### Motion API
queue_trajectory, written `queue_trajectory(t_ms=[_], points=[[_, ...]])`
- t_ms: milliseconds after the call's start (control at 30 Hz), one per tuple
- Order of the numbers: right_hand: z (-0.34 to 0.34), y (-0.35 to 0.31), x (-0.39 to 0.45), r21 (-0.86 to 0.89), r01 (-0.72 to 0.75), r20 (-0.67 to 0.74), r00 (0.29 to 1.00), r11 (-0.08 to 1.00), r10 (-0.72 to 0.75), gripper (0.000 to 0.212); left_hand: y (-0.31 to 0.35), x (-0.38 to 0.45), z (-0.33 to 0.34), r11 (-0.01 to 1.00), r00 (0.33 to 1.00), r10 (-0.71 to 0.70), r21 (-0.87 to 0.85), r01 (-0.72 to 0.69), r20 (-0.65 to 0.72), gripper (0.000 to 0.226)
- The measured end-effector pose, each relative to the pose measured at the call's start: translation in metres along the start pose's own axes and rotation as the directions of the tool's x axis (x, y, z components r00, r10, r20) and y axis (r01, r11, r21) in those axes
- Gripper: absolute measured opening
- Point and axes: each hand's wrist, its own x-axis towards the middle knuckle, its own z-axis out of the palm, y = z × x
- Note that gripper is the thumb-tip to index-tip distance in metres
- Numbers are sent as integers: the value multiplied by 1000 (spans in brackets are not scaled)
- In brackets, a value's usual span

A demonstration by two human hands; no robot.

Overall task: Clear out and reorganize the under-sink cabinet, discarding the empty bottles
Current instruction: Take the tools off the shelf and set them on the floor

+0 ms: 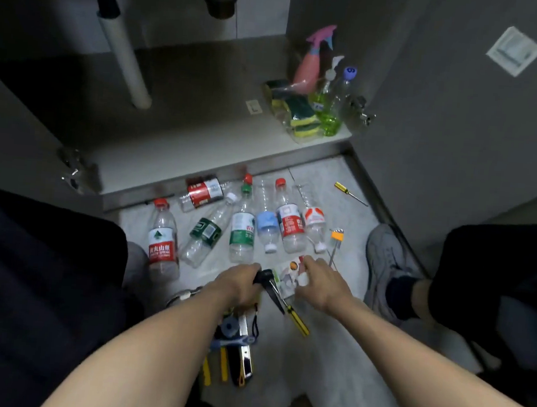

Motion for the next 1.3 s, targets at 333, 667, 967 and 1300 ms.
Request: queue_trajectory(t_ms=[333,667,967,1300], points=[[108,20,-55,24,-73,183,981,997,68,25,4,-25,88,996,977,29,81,-47,213,45],[109,22,-38,14,-80,318,945,997,71,33,24,-25,53,997,994,-26,-68,19,-106,19],[1,-6,34,41,57,193,979,998,-64,15,22,1,-3,997,984,-62,-62,52,-167,7],[-198,-26,162,-10,93,-239,966,996,-93,17,23,71,-147,1000,931,-30,-10,28,-365,10]])
